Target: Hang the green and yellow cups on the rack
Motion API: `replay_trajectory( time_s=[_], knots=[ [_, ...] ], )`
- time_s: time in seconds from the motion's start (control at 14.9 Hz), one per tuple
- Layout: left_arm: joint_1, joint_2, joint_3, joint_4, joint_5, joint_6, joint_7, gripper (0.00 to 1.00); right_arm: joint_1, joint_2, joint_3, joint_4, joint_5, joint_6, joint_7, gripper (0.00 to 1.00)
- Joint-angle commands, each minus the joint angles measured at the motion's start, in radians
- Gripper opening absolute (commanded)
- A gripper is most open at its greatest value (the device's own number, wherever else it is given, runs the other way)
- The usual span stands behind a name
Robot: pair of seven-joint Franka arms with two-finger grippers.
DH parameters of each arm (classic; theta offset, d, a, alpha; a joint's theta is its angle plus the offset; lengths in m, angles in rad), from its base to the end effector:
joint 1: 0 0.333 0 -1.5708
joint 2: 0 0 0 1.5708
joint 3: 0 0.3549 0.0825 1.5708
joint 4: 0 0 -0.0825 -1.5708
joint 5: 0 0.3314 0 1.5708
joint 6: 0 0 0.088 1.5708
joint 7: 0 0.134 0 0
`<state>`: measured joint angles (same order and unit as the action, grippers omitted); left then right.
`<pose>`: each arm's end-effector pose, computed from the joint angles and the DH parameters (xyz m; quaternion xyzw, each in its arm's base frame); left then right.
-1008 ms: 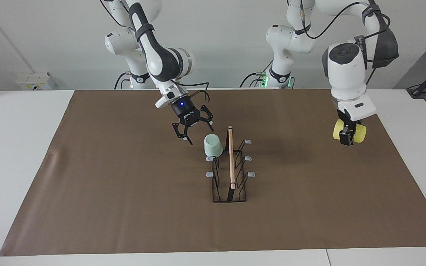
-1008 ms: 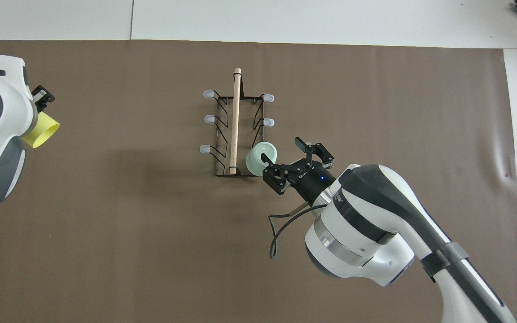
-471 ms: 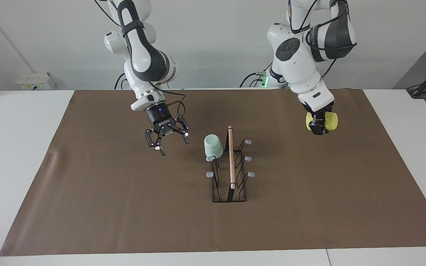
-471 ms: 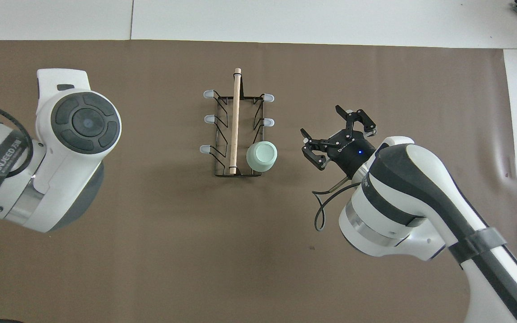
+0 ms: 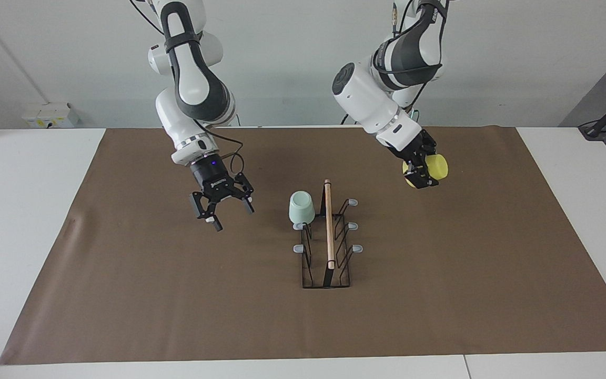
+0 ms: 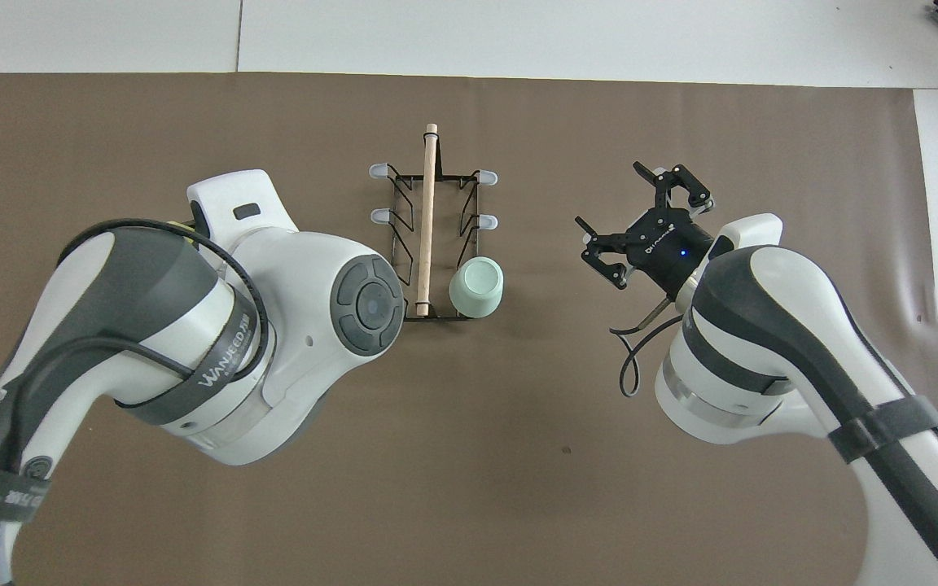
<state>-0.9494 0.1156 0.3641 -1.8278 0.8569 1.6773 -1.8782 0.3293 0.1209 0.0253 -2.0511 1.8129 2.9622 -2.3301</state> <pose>0.4848 -0.2199 0.5273 -0.7708 -0.4618 -0.3590 0.2525 0.5444 0.1362 0.4599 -0.7729 -0.4038 -0.4880 0.0387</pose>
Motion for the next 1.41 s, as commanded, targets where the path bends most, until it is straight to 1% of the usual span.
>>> replay_trajectory(
  time_s=[0.0,0.07,0.2,0.34,0.4,0.47,0.67,0.81,0.94,1.08,1.14,1.34],
  knots=[
    [-0.055,0.054,0.015,0.036,0.051,-0.051,-0.038,0.00,-0.080,-0.001,0.008,-0.020,-0.157,-0.112,-0.011,1.00],
    [-0.081,0.094,0.016,0.042,0.062,-0.054,-0.073,0.00,-0.108,0.000,0.008,-0.018,-0.223,-0.149,-0.005,1.00],
    [-0.126,0.150,0.015,0.070,0.067,-0.065,-0.088,0.00,-0.147,0.000,0.004,-0.017,-0.346,-0.227,0.050,1.00],
    [-0.127,0.235,0.015,0.146,0.062,-0.064,-0.126,0.00,-0.209,0.008,0.002,0.006,-0.623,-0.326,0.128,1.00],
    [-0.127,0.261,0.015,0.184,0.059,-0.061,-0.137,0.00,-0.237,0.013,0.002,0.022,-0.752,-0.388,0.196,1.00],
    [-0.127,0.271,0.015,0.202,0.054,-0.061,-0.139,0.00,-0.265,0.019,0.002,0.049,-0.855,-0.444,0.239,1.00],
    [-0.127,0.309,0.016,0.214,0.051,-0.051,-0.148,0.00,-0.354,0.025,0.001,0.115,-1.048,-0.633,0.366,1.00],
    [-0.132,0.328,0.015,0.220,0.051,-0.053,-0.154,0.00,-0.406,0.023,0.001,0.152,-1.223,-0.734,0.449,1.00],
    [-0.163,0.328,0.015,0.216,0.051,-0.053,-0.197,0.00,-0.417,0.017,-0.001,0.225,-1.418,-0.866,0.570,1.00],
    [-0.175,0.328,0.015,0.211,0.050,-0.056,-0.203,0.00,-0.400,0.010,0.005,0.302,-1.608,-0.986,0.742,1.00],
    [-0.180,0.328,0.015,0.206,0.051,-0.057,-0.203,0.00,-0.392,-0.003,0.013,0.318,-1.654,-1.035,0.817,1.00],
    [-0.190,0.328,0.015,0.190,0.051,-0.053,-0.219,0.00,-0.340,-0.024,0.013,0.319,-1.676,-1.137,0.960,1.00]
  ],
)
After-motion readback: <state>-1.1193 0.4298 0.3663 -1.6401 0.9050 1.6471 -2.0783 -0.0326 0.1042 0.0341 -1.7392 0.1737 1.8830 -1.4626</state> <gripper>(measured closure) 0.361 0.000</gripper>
